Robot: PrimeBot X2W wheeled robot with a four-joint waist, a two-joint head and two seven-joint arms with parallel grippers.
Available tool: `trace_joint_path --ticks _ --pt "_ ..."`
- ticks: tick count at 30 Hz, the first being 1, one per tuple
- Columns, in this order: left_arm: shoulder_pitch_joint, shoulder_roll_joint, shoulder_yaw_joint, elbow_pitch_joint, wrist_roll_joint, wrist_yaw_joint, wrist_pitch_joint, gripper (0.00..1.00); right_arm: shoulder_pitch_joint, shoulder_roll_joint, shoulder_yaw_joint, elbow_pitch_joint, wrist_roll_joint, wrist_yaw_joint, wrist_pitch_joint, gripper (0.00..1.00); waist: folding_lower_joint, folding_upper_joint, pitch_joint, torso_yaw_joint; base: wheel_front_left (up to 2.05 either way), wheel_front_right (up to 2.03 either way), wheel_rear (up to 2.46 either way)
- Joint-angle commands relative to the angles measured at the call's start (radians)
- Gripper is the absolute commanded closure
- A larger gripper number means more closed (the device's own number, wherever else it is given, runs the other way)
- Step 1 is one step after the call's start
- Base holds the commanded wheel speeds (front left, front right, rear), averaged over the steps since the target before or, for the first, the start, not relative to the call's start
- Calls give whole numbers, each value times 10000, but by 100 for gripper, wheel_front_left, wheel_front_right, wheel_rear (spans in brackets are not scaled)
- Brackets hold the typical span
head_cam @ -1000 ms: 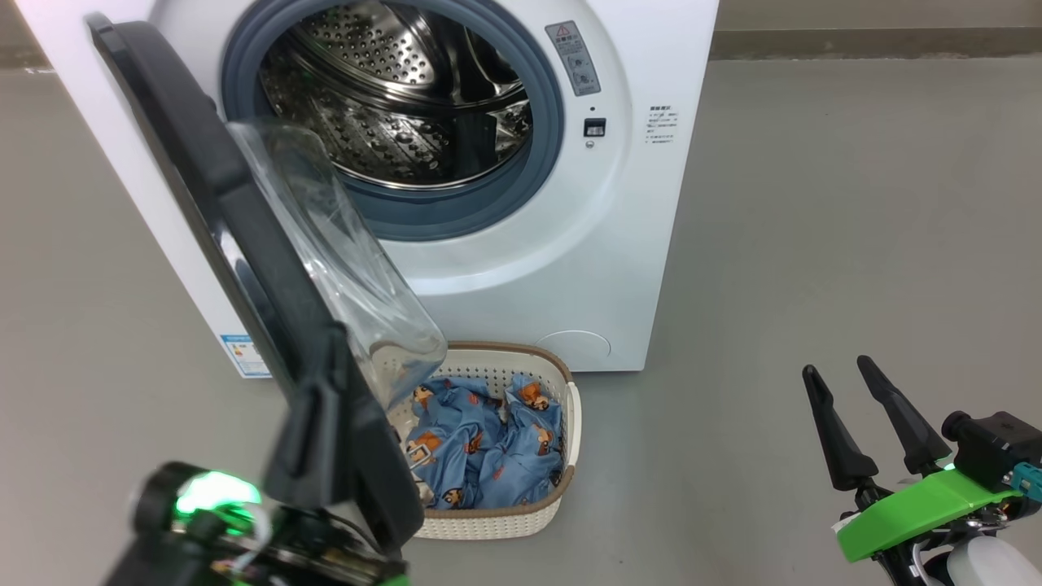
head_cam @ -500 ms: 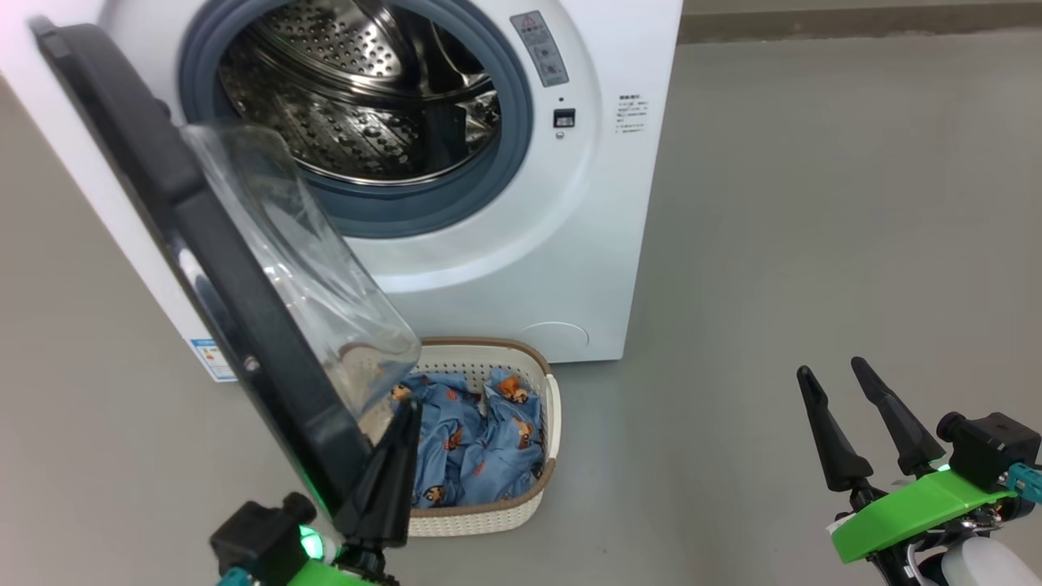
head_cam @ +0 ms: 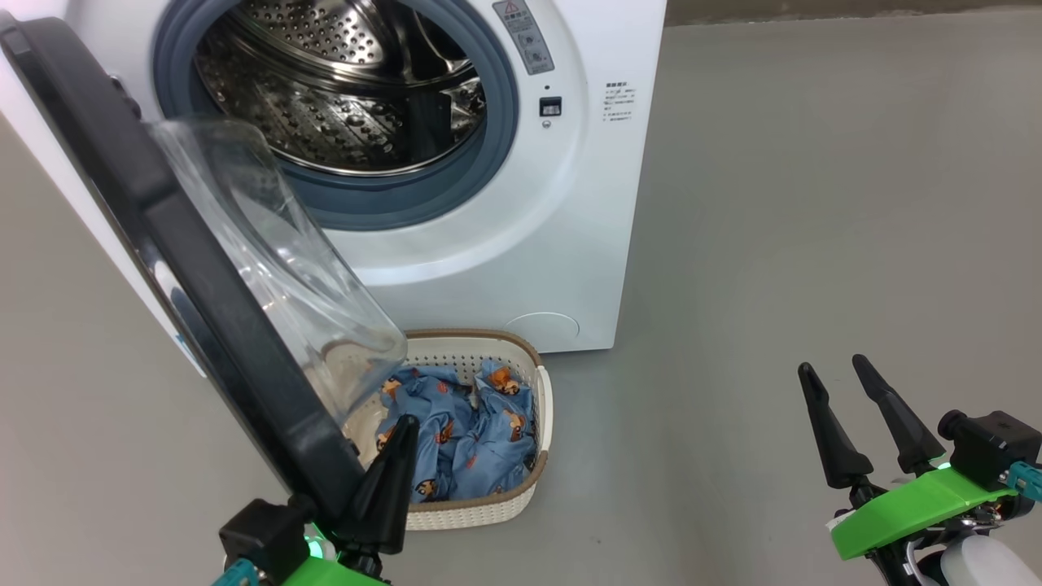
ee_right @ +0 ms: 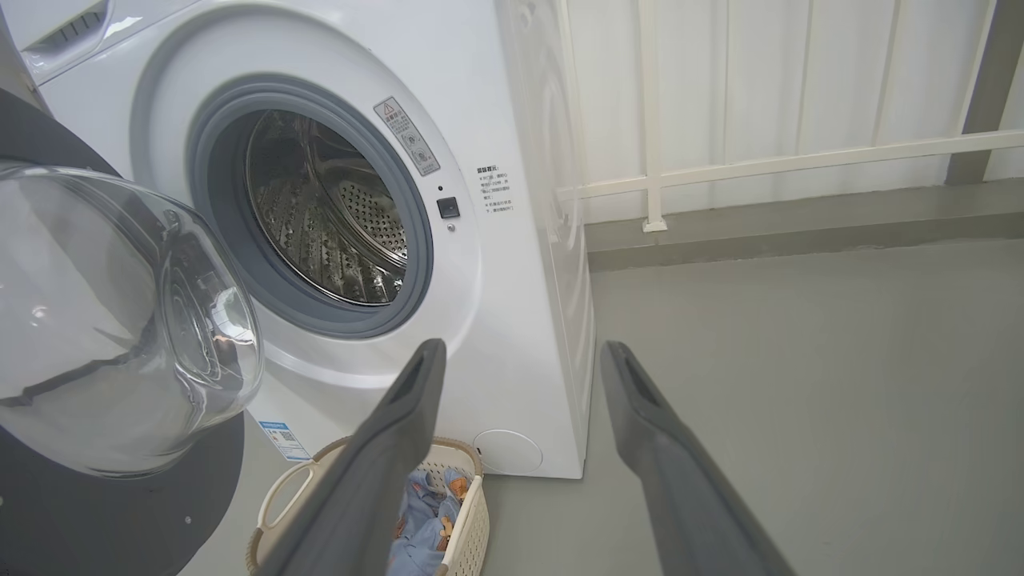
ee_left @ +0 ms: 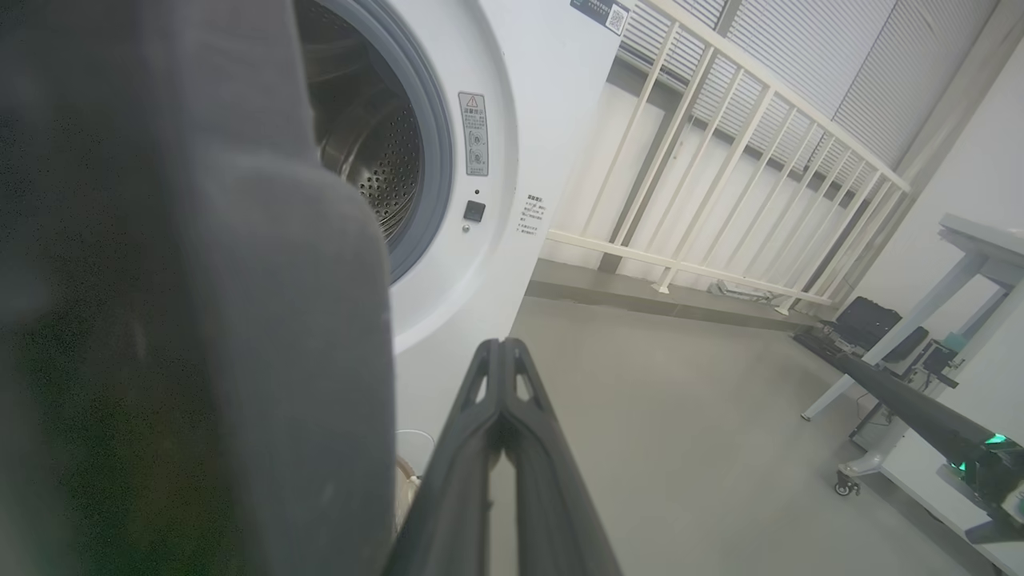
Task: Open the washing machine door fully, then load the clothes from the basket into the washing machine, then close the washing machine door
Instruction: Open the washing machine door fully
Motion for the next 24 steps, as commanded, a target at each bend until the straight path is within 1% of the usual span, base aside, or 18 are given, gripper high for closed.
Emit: trace_joint_path --ticks 1,9,24 --pt "-433 37 457 -134 -121 111 -181 100 -317 -143 109 -180 36 46 -91 0 0 0 -8 49 0 0 0" --pt "-474 148 635 -115 -134 262 -329 100 -254 -98 49 -170 29 46 -91 0 0 0 -46 448 0 0 0" --pt "-113 369 788 -327 -239 506 -328 100 -176 25 47 -53 51 46 -91 0 0 0 -264 1642 0 0 0"
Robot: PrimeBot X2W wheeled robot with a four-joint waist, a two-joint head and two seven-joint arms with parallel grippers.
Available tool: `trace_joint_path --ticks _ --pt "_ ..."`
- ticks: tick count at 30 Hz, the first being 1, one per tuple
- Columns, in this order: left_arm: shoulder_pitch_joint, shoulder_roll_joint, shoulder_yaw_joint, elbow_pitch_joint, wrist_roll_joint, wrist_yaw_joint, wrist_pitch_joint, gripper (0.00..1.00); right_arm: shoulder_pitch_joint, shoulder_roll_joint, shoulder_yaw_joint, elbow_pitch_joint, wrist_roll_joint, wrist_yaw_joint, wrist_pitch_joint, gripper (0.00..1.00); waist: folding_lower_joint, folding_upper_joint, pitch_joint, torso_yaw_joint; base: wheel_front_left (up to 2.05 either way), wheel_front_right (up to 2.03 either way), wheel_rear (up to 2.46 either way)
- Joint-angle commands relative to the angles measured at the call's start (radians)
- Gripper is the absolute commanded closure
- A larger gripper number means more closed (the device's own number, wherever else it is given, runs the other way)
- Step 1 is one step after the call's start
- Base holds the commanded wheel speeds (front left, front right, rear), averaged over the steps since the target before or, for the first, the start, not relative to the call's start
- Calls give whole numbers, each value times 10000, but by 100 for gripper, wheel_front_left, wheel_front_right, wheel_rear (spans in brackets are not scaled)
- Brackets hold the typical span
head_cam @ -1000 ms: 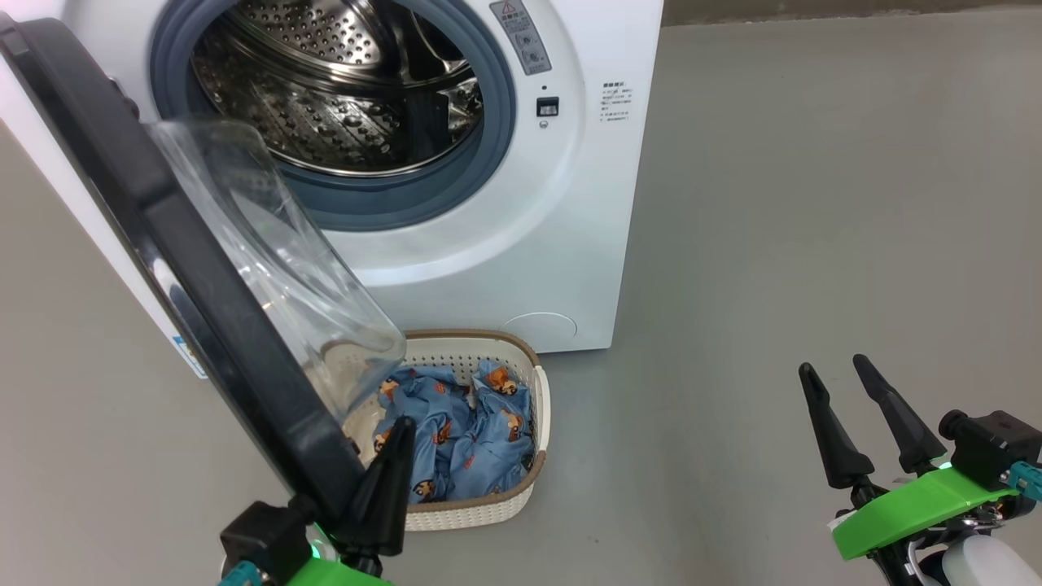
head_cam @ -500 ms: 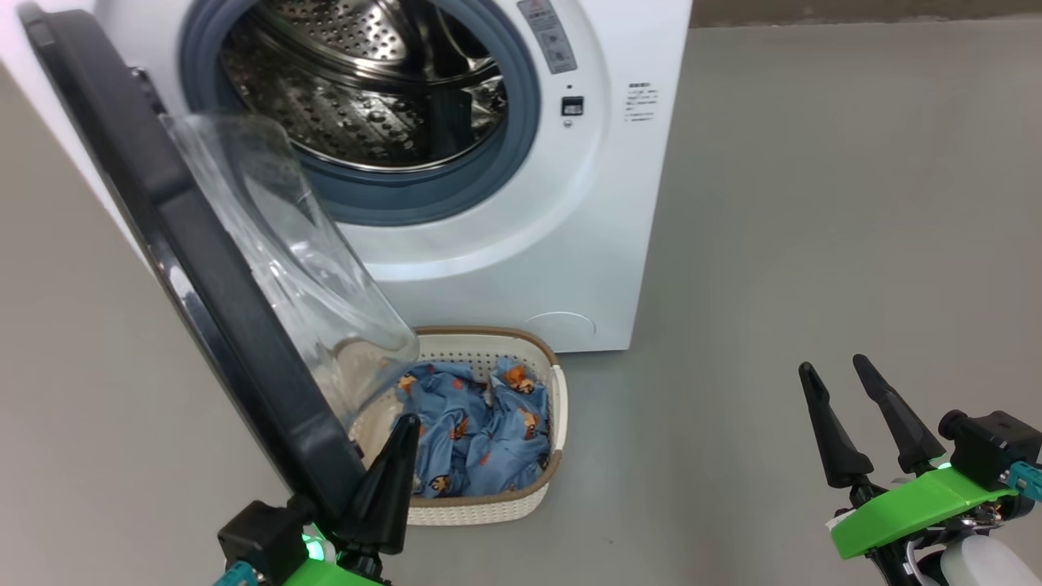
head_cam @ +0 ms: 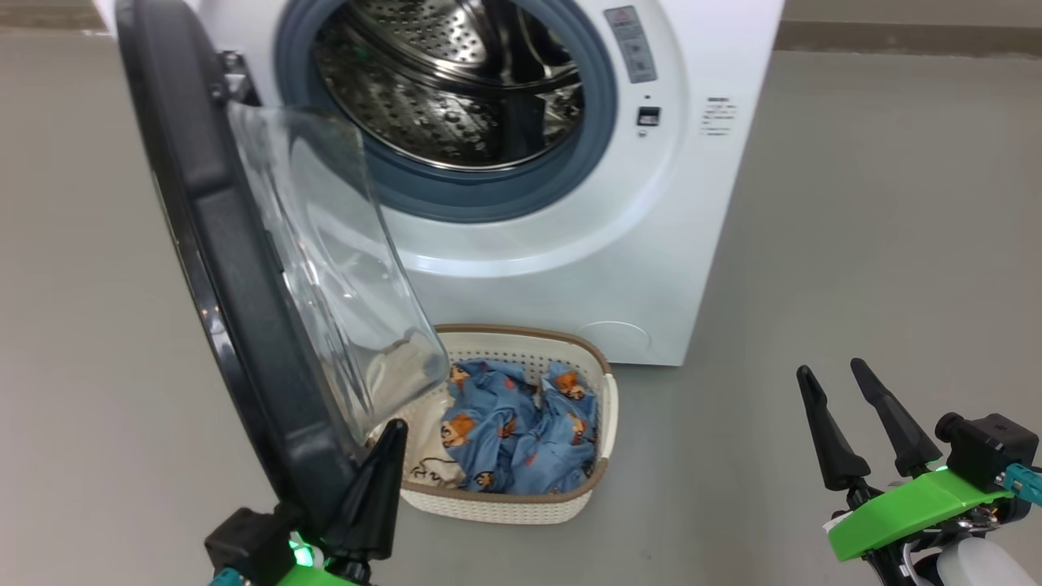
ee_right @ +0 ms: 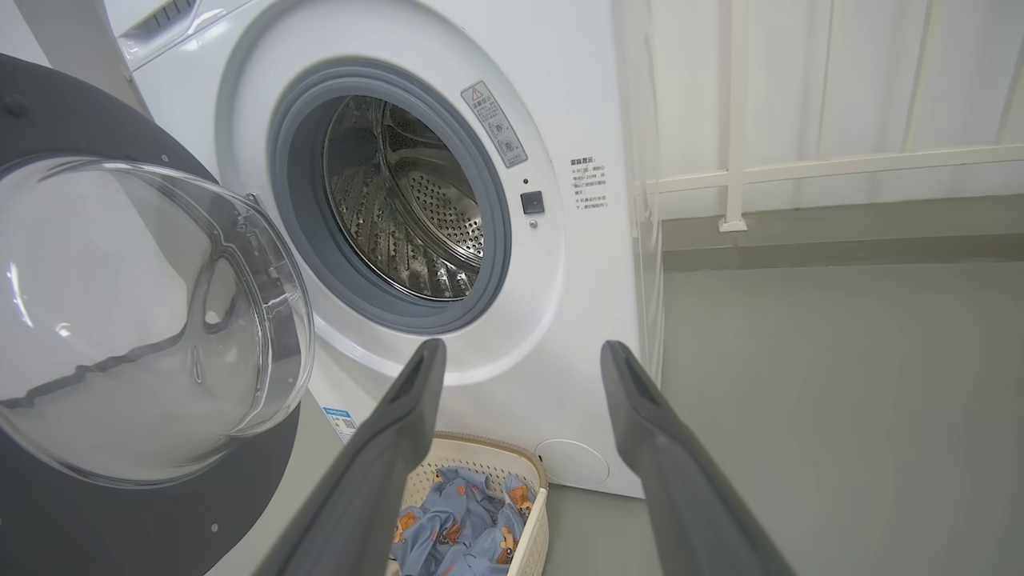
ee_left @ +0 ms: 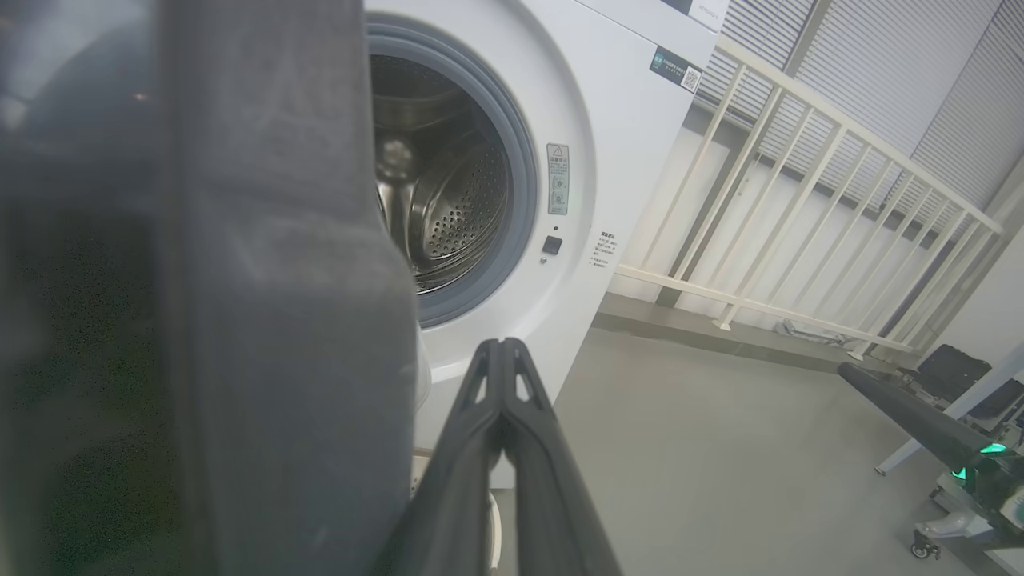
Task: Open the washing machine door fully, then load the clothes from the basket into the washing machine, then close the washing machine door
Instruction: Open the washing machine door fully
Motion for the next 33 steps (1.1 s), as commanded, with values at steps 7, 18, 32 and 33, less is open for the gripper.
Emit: trace_joint_path --ticks 7,18,32,33 --pt "-137 495 867 -502 -120 408 -26 100 -156 -85 58 -244 24 46 -91 0 0 0 3 621 0 0 0" --pt "-167 855 1395 -853 -213 807 48 100 -208 -84 54 -275 6 46 -91 0 0 0 258 1283 0 0 0" --pt "-221 1534 2389 -730 -703 1060 212 100 -267 27 114 -216 46 46 -92 0 0 0 289 2021 0 0 0" --pt "-291 1629 2436 -665 -722 1057 295 100 -281 39 133 -206 49 46 -92 0 0 0 294 2066 0 0 0"
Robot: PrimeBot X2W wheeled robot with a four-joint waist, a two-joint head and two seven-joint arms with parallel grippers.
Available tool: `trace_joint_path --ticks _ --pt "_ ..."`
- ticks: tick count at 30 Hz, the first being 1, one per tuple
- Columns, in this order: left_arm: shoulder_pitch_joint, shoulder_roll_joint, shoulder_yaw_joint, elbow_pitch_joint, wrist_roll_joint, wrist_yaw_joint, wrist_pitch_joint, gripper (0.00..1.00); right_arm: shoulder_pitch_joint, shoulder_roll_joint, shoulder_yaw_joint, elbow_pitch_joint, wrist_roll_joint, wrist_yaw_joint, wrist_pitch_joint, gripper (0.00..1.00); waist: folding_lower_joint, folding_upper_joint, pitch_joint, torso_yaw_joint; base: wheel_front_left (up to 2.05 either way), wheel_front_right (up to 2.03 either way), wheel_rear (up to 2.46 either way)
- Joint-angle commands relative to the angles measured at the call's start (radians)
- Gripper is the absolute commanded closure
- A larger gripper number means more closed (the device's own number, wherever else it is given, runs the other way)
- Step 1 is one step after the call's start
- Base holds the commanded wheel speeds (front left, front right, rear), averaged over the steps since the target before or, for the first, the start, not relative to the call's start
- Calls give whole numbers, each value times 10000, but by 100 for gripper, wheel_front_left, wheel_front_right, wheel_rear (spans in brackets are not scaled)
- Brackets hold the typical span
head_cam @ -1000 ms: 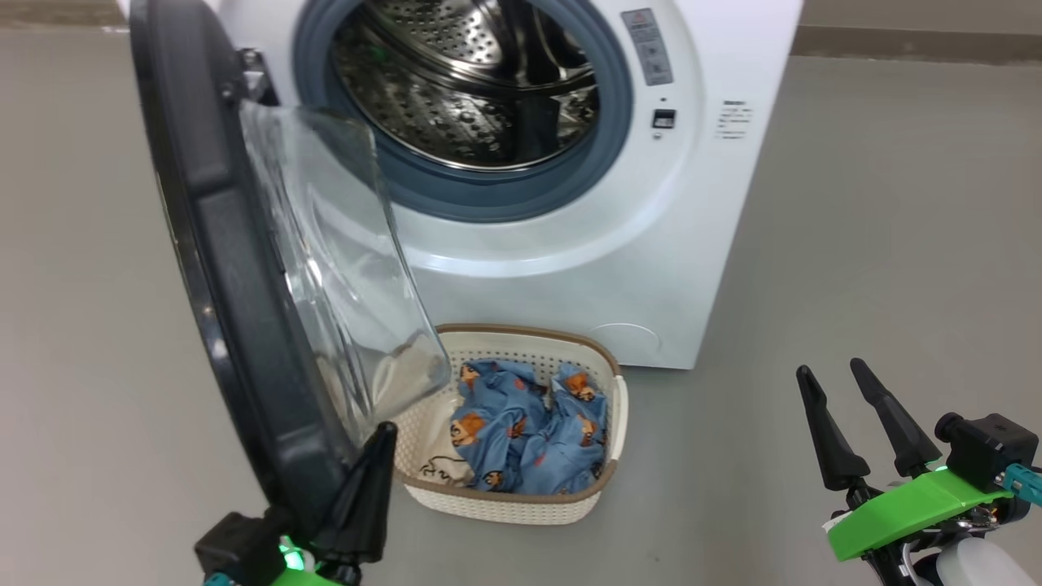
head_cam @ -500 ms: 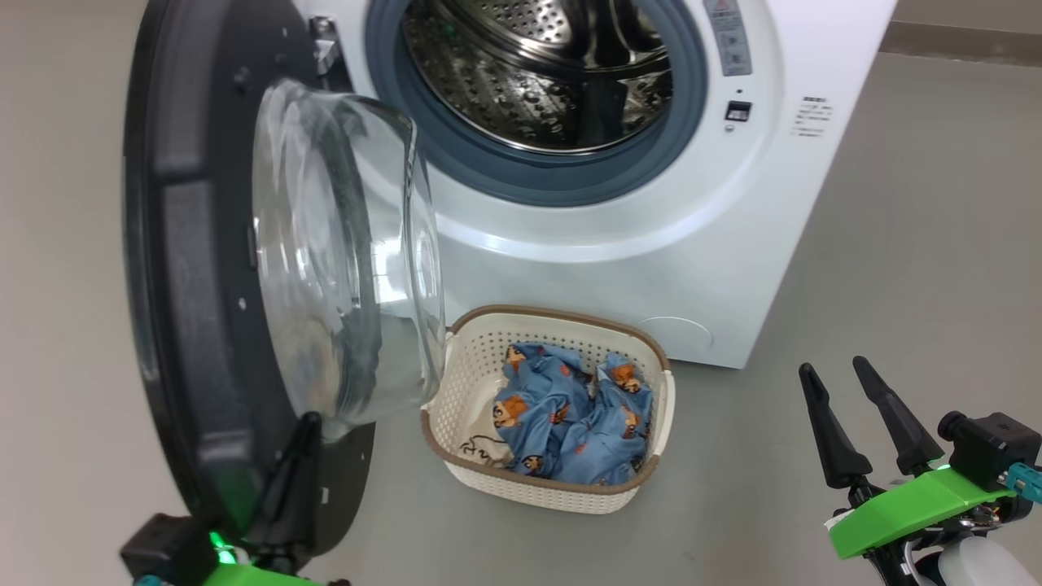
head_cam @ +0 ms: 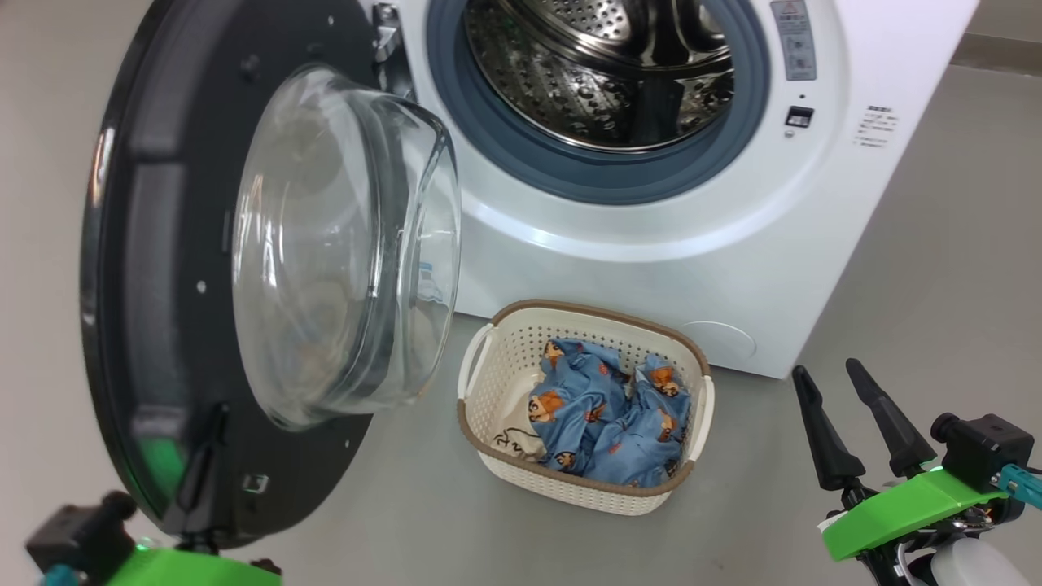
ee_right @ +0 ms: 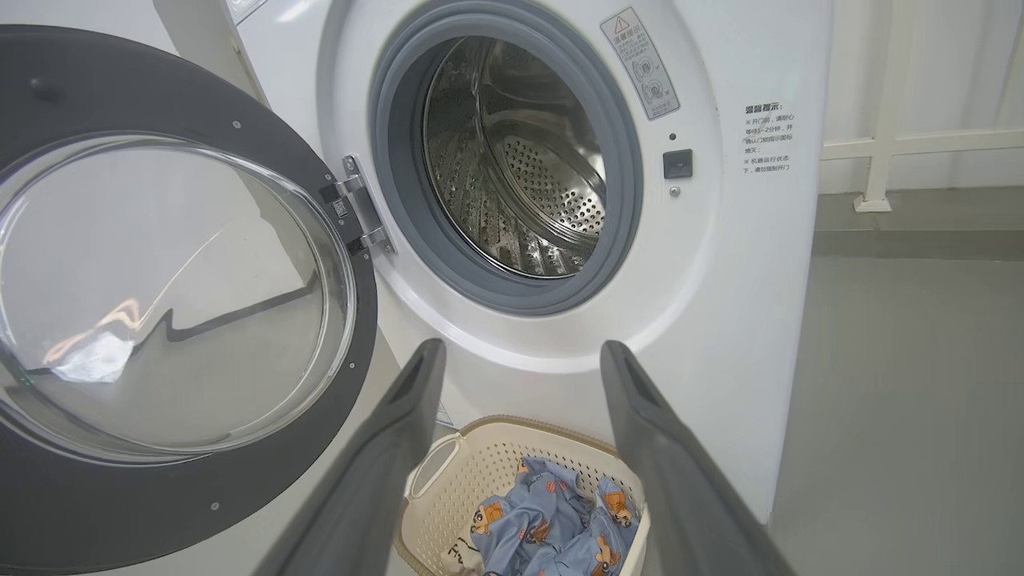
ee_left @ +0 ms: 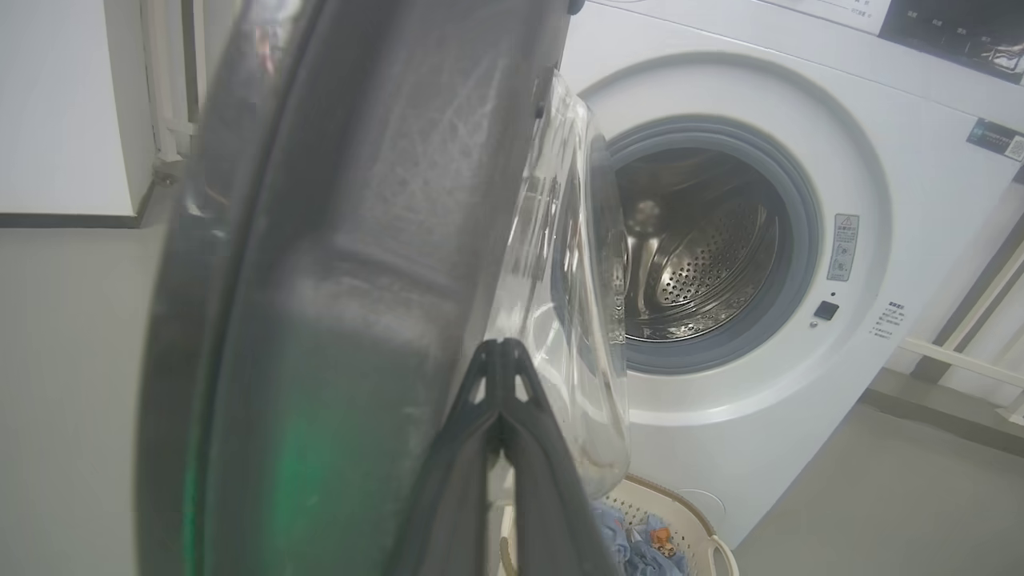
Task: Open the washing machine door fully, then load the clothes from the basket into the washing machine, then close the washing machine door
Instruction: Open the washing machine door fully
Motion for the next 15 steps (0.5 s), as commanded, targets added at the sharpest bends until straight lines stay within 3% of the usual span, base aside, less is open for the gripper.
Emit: trace_joint_path --ticks 1,15 --pt "-557 423 573 -91 -115 105 77 100 -299 -95 162 -202 53 46 -92 0 -1 0 34 127 0 0 0" --pt "-1991 1307 1356 1807 -820 107 943 100 -602 -37 106 -234 9 46 -92 0 -1 0 596 571 0 0 0"
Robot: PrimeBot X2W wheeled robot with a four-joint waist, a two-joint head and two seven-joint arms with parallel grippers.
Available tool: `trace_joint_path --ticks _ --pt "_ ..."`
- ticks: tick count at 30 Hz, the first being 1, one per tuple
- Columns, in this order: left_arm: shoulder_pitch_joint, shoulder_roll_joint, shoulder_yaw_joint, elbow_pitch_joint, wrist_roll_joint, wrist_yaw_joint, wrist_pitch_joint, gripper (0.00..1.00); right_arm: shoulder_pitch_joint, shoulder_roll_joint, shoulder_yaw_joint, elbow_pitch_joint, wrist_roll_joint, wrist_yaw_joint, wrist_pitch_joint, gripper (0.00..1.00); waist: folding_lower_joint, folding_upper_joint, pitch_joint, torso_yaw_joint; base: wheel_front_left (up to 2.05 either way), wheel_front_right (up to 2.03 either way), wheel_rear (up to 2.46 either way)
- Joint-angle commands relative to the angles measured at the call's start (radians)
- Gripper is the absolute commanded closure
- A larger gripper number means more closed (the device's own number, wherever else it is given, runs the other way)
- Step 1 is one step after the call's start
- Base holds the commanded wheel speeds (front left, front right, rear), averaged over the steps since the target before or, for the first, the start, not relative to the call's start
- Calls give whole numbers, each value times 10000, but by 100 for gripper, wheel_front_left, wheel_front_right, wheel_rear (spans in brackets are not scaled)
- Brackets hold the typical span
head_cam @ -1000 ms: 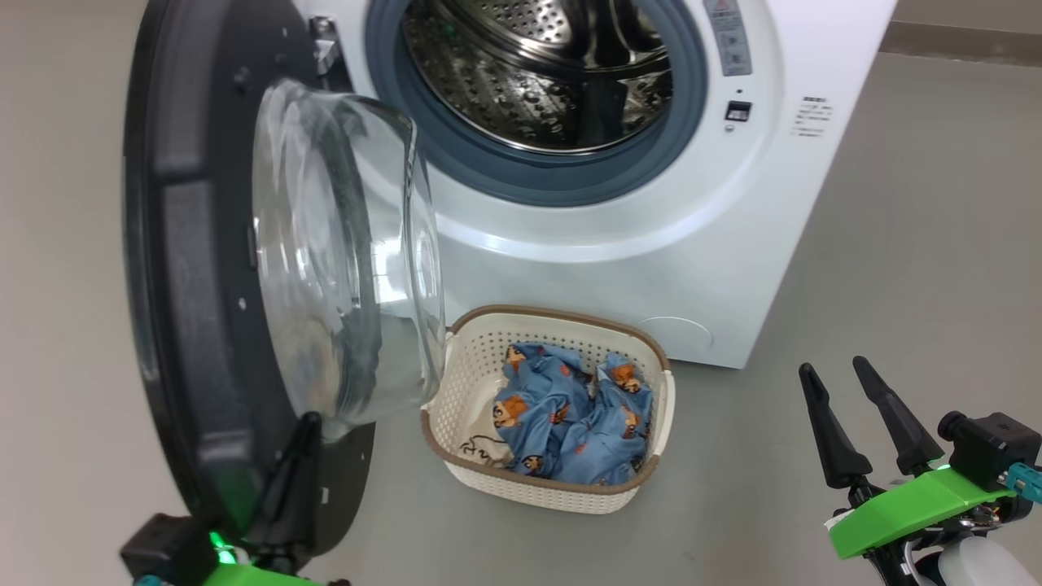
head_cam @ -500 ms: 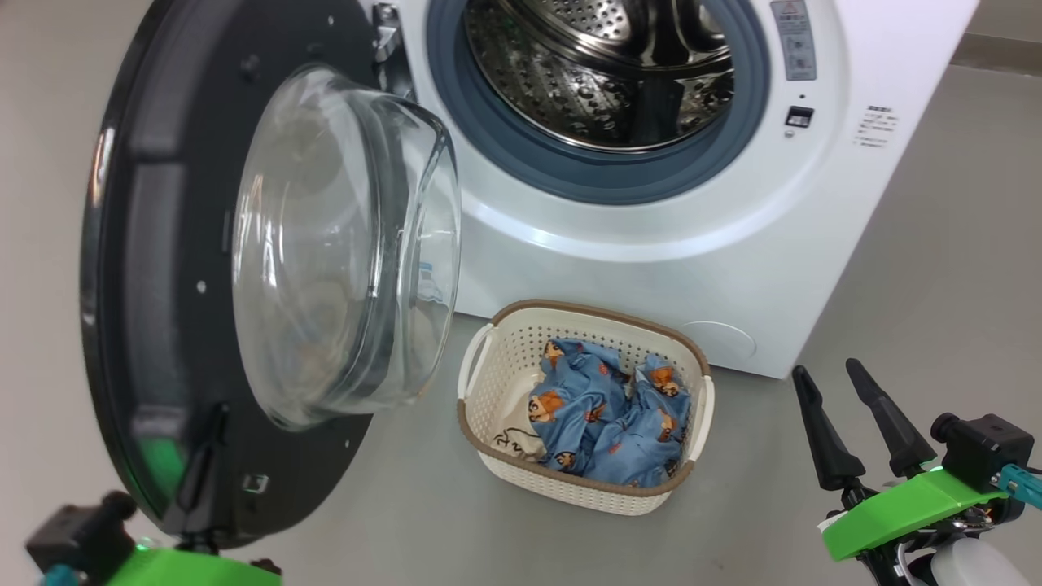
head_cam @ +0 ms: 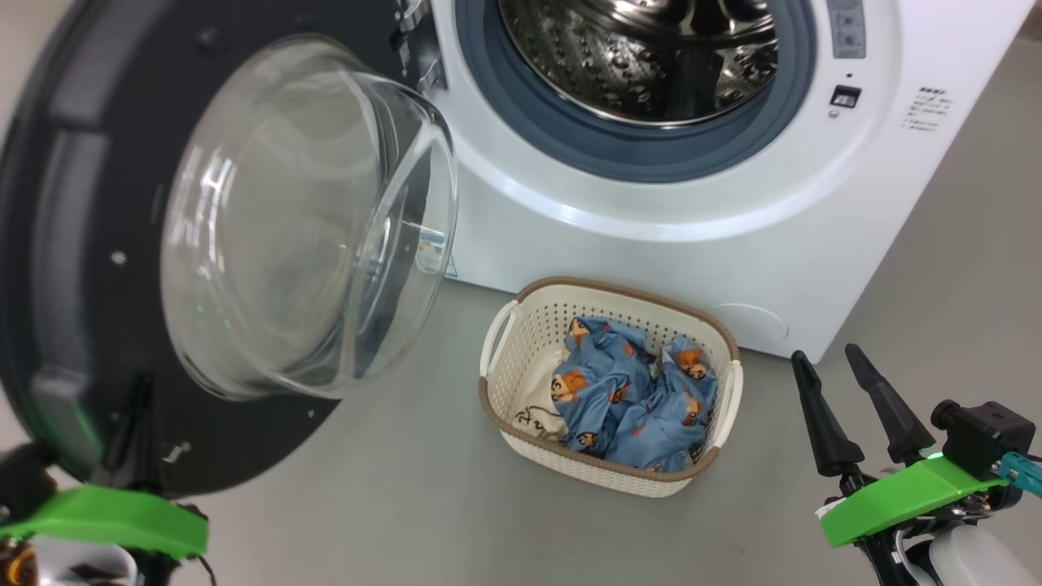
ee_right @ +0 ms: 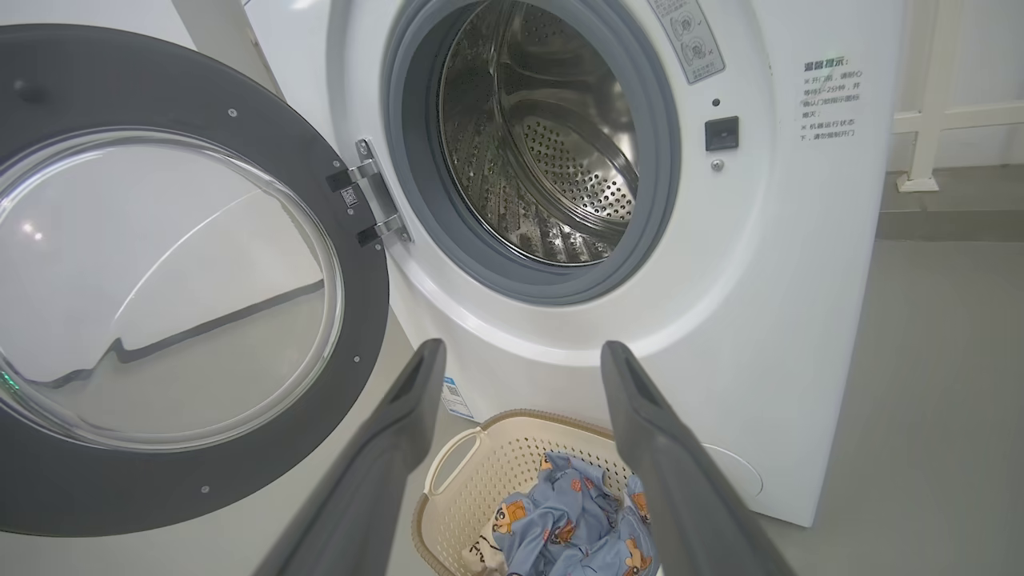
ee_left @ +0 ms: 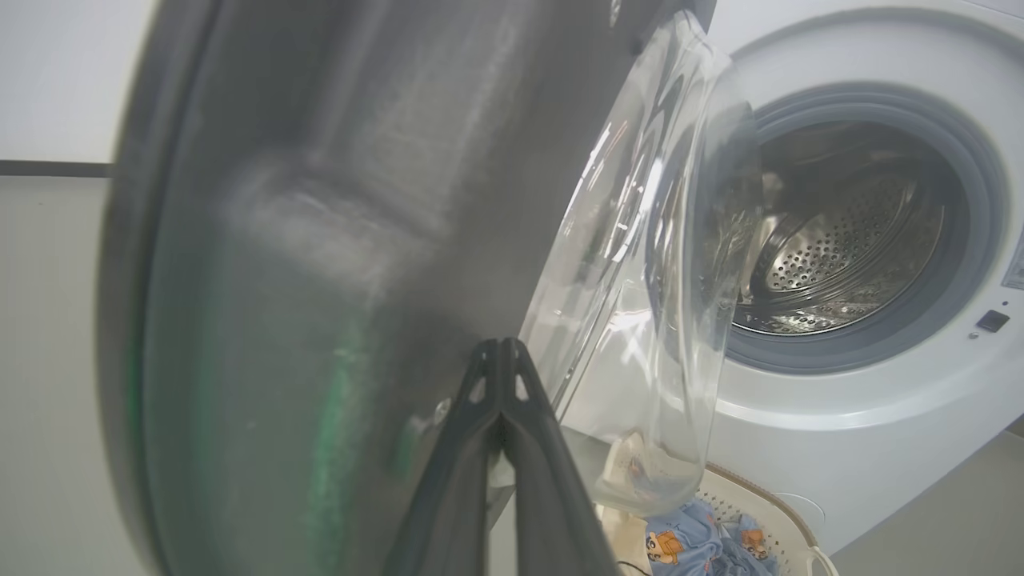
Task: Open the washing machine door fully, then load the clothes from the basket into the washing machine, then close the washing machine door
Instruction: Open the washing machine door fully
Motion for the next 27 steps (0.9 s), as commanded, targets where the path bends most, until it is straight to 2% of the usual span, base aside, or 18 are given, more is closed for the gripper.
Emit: trace_joint_path --ticks 1,8,20,27 --pt "-621 550 564 105 -61 104 47 100 -376 -122 149 -229 10 46 -93 0 -1 0 128 110 0 0 0" --pt "-1485 972 537 1138 54 46 194 100 -540 -151 126 -254 -9 46 -93 0 -1 0 419 284 0 0 0" --pt "-3531 1604 70 3520 498 -515 -43 100 -921 -340 52 -314 -52 46 -93 0 -1 0 1085 549 0 0 0" --pt "-4578 1836 -93 4772 747 -531 -344 100 -1031 -306 68 -274 -51 46 -93 0 -1 0 1199 709 0 0 0"
